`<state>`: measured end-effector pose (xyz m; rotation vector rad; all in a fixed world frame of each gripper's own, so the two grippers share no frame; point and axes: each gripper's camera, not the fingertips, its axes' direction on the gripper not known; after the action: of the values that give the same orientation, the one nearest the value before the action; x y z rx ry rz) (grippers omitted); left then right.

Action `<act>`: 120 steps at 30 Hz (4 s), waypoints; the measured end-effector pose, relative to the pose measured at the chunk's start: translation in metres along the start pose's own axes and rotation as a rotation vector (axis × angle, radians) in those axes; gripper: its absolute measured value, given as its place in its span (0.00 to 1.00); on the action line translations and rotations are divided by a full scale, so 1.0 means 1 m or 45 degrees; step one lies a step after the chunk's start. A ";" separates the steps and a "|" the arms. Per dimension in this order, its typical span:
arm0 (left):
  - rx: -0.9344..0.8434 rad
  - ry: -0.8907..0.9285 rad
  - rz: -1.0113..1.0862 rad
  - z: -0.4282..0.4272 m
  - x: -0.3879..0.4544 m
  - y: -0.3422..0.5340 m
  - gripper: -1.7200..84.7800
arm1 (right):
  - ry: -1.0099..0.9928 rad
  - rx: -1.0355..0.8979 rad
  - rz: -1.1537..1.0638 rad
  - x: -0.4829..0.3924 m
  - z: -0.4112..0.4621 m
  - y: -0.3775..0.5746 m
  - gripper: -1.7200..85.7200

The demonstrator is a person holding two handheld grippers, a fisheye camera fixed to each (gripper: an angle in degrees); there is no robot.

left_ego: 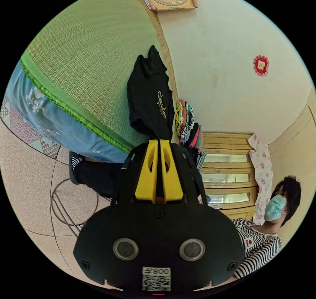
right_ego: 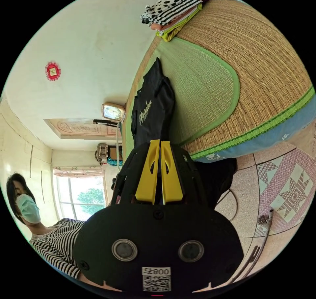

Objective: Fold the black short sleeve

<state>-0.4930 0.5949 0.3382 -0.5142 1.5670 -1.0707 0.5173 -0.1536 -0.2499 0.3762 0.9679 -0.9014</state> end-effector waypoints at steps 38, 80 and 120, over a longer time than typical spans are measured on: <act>0.041 0.194 0.052 -0.040 0.091 0.011 0.03 | -0.122 -0.037 -0.100 -0.073 -0.063 0.035 0.02; 0.023 -0.051 0.038 0.176 0.184 -0.397 0.08 | 0.110 -0.255 -0.117 -0.225 0.183 -0.320 0.02; -0.311 -0.320 0.363 0.372 0.282 -0.410 0.02 | 1.255 -0.530 -1.619 -0.501 0.459 -0.138 0.02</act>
<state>-0.3156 0.0350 0.5414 -0.5470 1.4999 -0.5790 0.5300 -0.2852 0.4308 -0.2804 2.3781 -1.6292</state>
